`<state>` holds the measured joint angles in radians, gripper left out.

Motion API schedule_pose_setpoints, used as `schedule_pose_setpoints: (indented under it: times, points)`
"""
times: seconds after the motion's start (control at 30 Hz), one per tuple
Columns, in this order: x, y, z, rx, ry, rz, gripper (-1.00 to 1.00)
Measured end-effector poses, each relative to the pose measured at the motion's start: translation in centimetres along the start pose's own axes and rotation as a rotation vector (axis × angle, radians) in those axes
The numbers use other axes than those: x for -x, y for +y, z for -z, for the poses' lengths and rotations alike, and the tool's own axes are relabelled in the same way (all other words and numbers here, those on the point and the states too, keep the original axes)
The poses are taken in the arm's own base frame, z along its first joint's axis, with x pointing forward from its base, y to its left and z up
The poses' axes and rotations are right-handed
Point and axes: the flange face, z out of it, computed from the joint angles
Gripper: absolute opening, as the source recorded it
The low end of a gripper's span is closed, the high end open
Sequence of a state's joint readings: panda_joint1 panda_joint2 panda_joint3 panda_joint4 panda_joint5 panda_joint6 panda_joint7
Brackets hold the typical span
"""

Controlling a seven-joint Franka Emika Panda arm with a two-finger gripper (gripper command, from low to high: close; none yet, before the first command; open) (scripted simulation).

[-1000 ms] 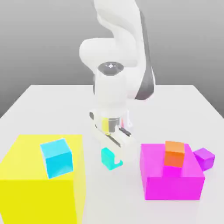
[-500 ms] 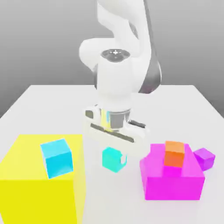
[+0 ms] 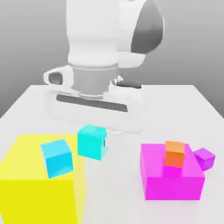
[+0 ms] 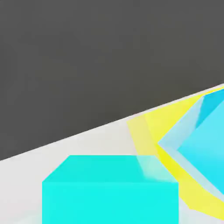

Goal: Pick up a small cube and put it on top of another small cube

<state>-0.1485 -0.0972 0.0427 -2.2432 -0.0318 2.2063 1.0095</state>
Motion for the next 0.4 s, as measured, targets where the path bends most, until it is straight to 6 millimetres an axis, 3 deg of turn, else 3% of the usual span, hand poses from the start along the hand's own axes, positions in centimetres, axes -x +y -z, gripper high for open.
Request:
schedule_pose_setpoints:
  times: [0.1, 0.13, 0.2, 0.27, 0.3, 0.4]
  points:
    - [-3.0, 0.4, 3.7, 0.014, -0.004, -0.004, -1.0]
    - [-4.4, 1.6, 4.1, 0.022, -0.023, -0.051, -1.0]
    - [-5.5, 2.8, 2.3, 0.031, -0.051, -0.106, -1.0]
    - [-5.4, 3.0, -0.8, 0.033, -0.059, -0.115, -1.0]
    - [-5.3, 3.1, -1.9, 0.034, -0.06, -0.116, 1.0]
    - [-5.3, 3.1, -1.9, 0.033, -0.06, -0.116, 1.0]
